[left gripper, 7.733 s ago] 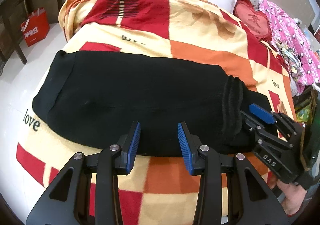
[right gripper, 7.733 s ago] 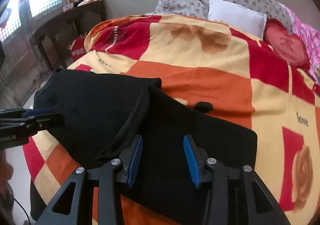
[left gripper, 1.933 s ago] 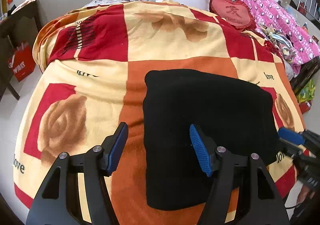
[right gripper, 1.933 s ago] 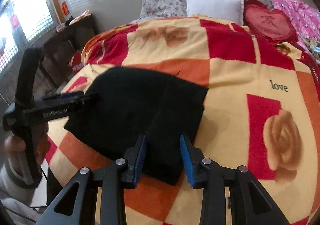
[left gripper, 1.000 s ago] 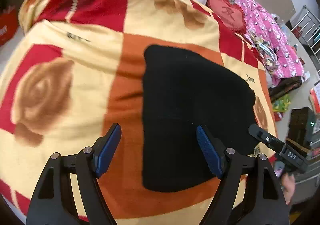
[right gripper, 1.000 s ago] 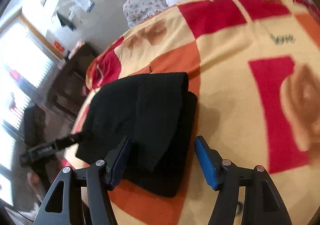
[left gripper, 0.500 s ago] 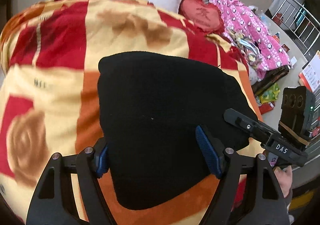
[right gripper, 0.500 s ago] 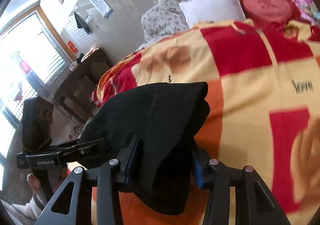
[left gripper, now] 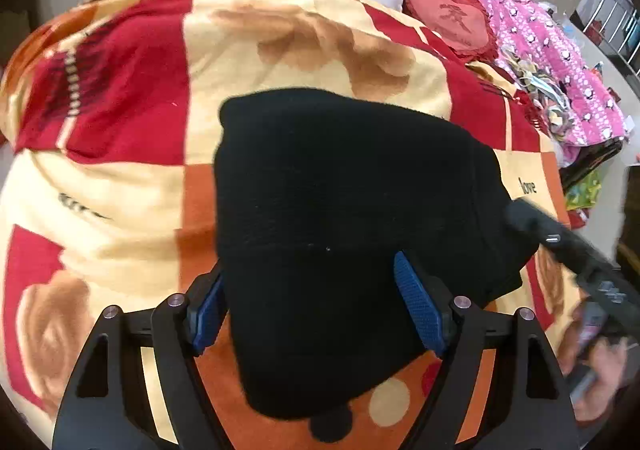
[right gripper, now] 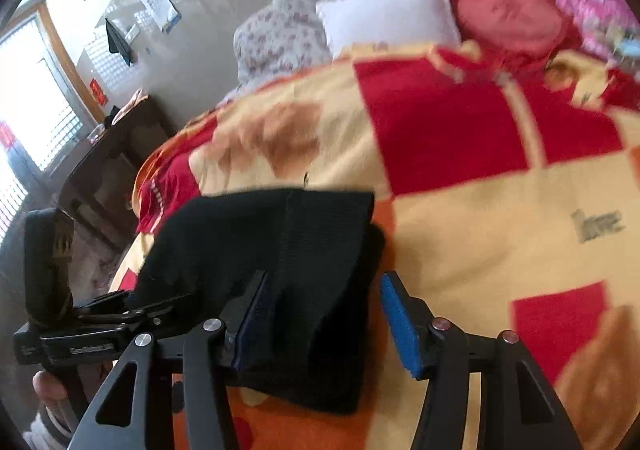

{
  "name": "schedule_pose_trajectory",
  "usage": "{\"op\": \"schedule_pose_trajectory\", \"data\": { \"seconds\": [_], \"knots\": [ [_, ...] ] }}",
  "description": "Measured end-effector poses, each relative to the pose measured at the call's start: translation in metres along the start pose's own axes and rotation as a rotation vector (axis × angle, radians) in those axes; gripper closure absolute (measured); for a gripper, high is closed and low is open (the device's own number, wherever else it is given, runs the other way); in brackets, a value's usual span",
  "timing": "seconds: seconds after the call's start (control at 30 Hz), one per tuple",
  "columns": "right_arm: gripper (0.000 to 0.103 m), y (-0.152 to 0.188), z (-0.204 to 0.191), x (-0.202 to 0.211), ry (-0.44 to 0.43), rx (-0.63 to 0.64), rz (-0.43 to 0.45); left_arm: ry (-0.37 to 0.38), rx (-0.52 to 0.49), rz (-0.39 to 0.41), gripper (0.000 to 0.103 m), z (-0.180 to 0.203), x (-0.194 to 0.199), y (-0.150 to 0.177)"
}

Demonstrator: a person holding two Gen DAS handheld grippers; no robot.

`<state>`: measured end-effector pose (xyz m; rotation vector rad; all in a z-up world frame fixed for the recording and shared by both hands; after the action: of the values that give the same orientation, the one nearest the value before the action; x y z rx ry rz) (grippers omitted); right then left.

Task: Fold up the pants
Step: 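Press and square the folded pants bundle with both grippers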

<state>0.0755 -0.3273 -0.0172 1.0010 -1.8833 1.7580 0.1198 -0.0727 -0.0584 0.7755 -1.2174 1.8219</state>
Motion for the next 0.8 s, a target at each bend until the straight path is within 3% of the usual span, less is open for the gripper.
{"op": "schedule_pose_trajectory", "data": {
  "seconds": [0.13, 0.4, 0.8],
  "knots": [
    [0.049, -0.006, -0.026, 0.017, -0.021, 0.069, 0.036, -0.064, -0.016, 0.079, 0.024, 0.0, 0.011, 0.001],
    [0.048, 0.016, -0.047, -0.028, 0.137, 0.181, -0.111, -0.141, -0.028, 0.148, 0.024, -0.002, 0.024, 0.007],
    [0.049, 0.012, -0.06, 0.022, 0.138, 0.161, -0.003, -0.209, -0.063, 0.257, 0.024, 0.009, 0.049, 0.027]
  ]
}}
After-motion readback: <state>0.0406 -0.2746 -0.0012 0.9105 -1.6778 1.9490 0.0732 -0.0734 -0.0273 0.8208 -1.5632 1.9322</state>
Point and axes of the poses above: each gripper's, at about its wrist camera, not at the fingertips, and x roughly against the way its jaws point, z to its right, y to its underside, the point moved 2 cm from there along -x, roughly the way its jaws point, and after that the axes turned 12 degrees about x, right-handed, at the moved point
